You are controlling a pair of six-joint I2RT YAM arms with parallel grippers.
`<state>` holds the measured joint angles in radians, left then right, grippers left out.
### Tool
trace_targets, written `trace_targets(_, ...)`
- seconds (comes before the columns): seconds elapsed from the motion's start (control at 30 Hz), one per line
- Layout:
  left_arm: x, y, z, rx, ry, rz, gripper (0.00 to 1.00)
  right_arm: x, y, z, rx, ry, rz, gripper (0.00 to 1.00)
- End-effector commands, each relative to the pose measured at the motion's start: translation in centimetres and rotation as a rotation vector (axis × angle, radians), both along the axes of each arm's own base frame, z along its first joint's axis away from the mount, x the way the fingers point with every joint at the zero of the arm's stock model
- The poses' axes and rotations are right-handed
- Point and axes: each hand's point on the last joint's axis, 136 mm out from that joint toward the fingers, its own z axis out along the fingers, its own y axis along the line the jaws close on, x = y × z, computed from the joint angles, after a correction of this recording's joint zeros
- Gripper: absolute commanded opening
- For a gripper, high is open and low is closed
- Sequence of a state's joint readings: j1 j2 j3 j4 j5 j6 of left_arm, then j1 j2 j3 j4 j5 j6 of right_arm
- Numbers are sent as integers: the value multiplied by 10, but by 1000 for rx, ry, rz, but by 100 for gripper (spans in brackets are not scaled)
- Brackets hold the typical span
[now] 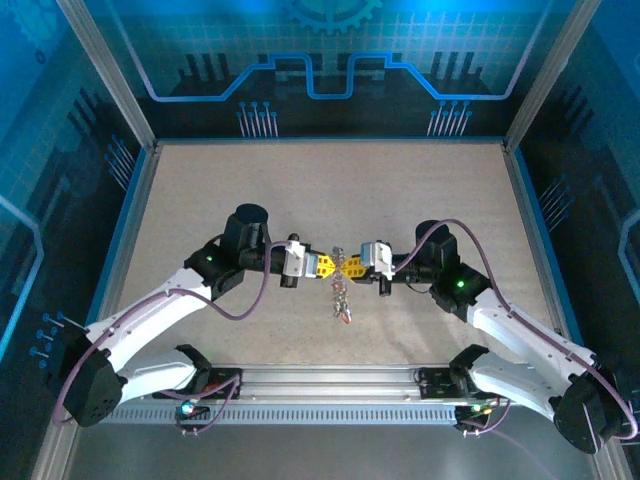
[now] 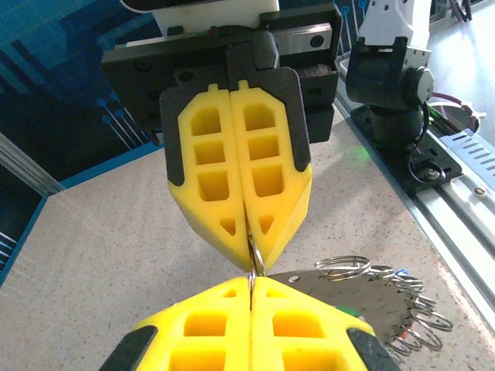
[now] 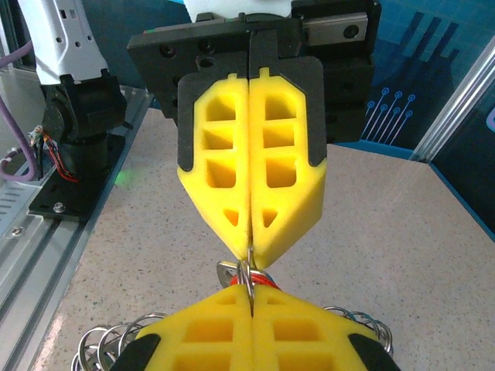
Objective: Put the keys on the keyring
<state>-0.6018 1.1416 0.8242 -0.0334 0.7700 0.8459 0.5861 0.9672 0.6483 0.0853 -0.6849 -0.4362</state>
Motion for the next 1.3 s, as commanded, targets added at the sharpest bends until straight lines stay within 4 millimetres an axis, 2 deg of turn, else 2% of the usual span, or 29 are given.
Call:
trace_targets(0.0,-7,-2,14,-22,-64,-30,0,14,-3,24,50,-37,-58,0)
trace_targets(0.37,-6,-1,12,-38,-110,-13,0,25,-10,23,72,13,-115,0)
trace_targets(0.73,-13,-6,-6,53,-105,-55,0,25,-11,28,103,40,-100,0)
trace_targets(1.27,-15,-11,-21,107,-206,-53,0,40,-19,26,134,120,-153,0)
